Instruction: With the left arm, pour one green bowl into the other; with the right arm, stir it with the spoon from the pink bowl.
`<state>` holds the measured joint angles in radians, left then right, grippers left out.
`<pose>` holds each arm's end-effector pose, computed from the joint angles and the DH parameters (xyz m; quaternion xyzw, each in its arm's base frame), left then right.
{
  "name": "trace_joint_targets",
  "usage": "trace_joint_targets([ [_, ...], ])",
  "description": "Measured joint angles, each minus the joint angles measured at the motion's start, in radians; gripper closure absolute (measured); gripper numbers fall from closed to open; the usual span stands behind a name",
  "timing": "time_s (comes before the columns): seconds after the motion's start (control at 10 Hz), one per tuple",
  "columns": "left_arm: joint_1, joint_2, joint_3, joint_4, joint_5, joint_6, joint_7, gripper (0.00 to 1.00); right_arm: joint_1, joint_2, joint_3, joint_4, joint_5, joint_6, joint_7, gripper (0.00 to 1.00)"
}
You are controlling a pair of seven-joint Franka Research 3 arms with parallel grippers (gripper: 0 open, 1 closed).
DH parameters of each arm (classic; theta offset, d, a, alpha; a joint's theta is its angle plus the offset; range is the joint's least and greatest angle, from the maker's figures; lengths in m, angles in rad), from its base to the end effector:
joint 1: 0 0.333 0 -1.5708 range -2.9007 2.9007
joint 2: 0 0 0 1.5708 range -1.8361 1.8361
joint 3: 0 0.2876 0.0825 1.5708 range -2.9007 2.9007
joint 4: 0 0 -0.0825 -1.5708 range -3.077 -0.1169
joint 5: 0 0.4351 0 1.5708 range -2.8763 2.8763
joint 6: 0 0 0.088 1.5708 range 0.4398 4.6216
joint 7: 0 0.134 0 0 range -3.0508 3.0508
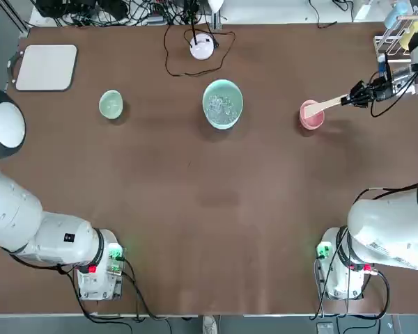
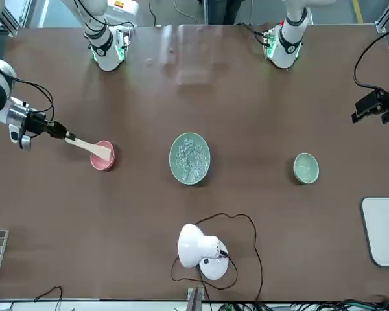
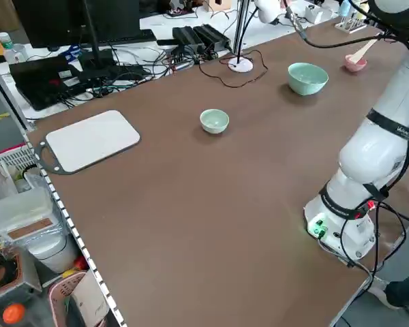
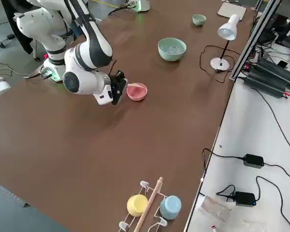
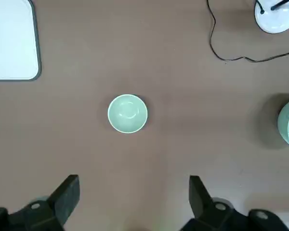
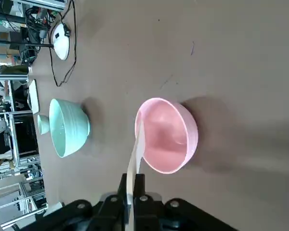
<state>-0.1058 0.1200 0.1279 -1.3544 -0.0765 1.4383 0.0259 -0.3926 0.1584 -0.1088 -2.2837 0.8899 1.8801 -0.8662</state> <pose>0.6245 -0.0018 0.5964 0.9994 -0.0066 -0.0169 0.0308 0.4768 -0.1740 0.1871 -0.8998 0.0790 -0.0288 0.4281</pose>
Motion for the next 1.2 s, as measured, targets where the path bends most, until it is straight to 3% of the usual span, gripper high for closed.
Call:
trace_joint_targets([
  [0.6, 0.000, 0.000, 0.000, 0.000, 0.000, 0.000, 0.000, 0.00, -0.022, 0.064, 0.000, 0.019, 0.012, 0.001, -0.036, 0.94],
  [1.2, 0.000, 0.000, -0.001, 0.000, 0.000, 0.000, 0.000, 0.00, -0.022, 0.099, 0.000, 0.028, 0.036, 0.001, -0.074, 0.77],
])
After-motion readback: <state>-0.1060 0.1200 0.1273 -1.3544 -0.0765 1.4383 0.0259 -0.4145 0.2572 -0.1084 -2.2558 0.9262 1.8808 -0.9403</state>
